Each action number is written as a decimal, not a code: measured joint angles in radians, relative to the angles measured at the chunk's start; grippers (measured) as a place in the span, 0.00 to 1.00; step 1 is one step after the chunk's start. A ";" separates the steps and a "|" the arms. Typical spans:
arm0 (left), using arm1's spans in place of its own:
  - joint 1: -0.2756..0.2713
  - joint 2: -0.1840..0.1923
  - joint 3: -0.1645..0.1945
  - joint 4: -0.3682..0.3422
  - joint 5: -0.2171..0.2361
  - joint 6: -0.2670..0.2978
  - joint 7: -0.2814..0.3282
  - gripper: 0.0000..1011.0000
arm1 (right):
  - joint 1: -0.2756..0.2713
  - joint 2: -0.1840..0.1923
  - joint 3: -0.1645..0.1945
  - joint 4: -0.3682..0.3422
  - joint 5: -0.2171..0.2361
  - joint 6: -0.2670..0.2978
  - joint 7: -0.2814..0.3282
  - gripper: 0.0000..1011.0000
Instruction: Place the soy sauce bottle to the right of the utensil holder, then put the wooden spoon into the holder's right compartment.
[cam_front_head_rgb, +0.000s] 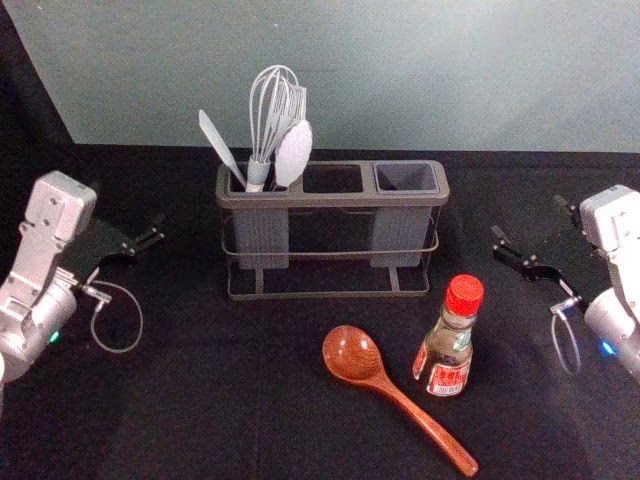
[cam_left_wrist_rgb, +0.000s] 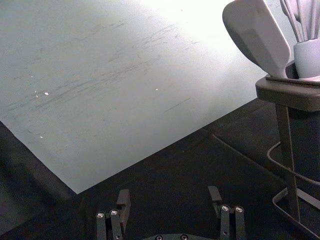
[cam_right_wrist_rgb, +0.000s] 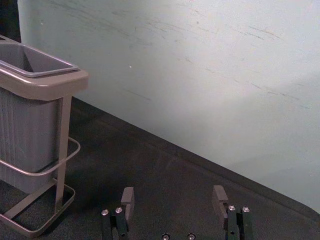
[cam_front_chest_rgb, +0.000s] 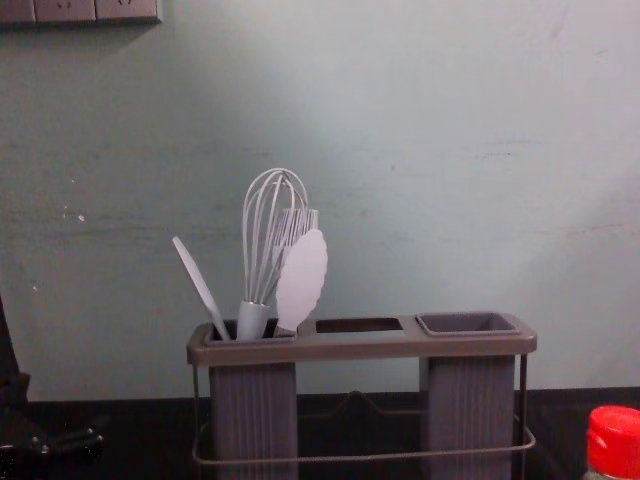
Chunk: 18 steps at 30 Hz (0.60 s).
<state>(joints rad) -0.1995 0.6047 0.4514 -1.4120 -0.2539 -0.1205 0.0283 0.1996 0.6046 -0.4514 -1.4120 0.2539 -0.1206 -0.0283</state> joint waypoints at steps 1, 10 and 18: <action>0.000 0.000 0.000 0.000 0.000 0.000 0.000 1.00 | 0.000 0.000 0.000 0.000 0.000 0.000 0.000 0.99; 0.000 0.000 0.000 0.000 0.000 0.000 0.000 1.00 | 0.000 0.000 0.000 0.000 0.000 0.000 0.000 0.99; 0.000 0.000 0.000 0.000 0.000 0.000 0.000 1.00 | 0.000 0.000 0.000 0.000 0.000 0.000 0.000 0.99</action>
<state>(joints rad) -0.1995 0.6047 0.4514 -1.4120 -0.2539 -0.1205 0.0283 0.1995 0.6047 -0.4514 -1.4119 0.2539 -0.1206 -0.0283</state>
